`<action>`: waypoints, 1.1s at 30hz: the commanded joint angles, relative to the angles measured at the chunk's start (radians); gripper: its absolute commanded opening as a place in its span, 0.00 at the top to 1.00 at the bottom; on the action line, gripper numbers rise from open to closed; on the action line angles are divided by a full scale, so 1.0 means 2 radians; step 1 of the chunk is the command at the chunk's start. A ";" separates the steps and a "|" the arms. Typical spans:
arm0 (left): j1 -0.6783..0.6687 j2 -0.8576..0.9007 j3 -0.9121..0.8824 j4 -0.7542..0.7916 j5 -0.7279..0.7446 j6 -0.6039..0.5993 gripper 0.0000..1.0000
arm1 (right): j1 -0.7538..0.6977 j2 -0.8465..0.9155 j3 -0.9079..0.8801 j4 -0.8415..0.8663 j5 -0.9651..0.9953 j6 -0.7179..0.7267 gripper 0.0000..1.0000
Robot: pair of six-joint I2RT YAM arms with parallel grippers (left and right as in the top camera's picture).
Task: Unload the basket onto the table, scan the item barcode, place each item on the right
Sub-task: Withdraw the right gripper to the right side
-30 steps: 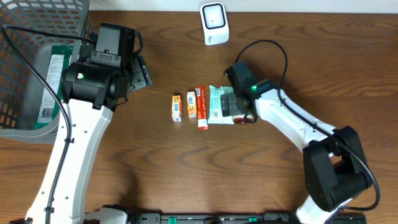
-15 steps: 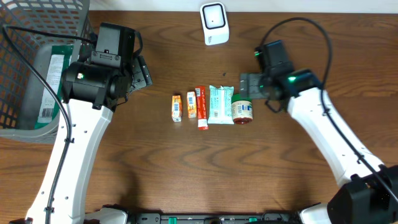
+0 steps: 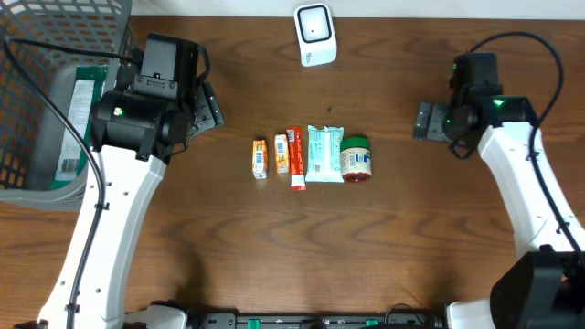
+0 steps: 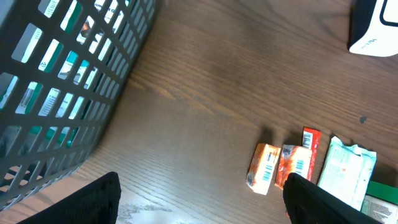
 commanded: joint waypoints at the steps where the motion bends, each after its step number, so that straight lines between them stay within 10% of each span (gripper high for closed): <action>1: 0.001 0.002 0.009 -0.003 -0.003 0.003 0.16 | -0.010 -0.002 0.006 -0.001 0.002 -0.009 0.01; 33: 0.001 0.002 0.009 0.020 -0.003 0.001 0.02 | -0.007 -0.002 0.006 -0.001 0.000 -0.009 0.01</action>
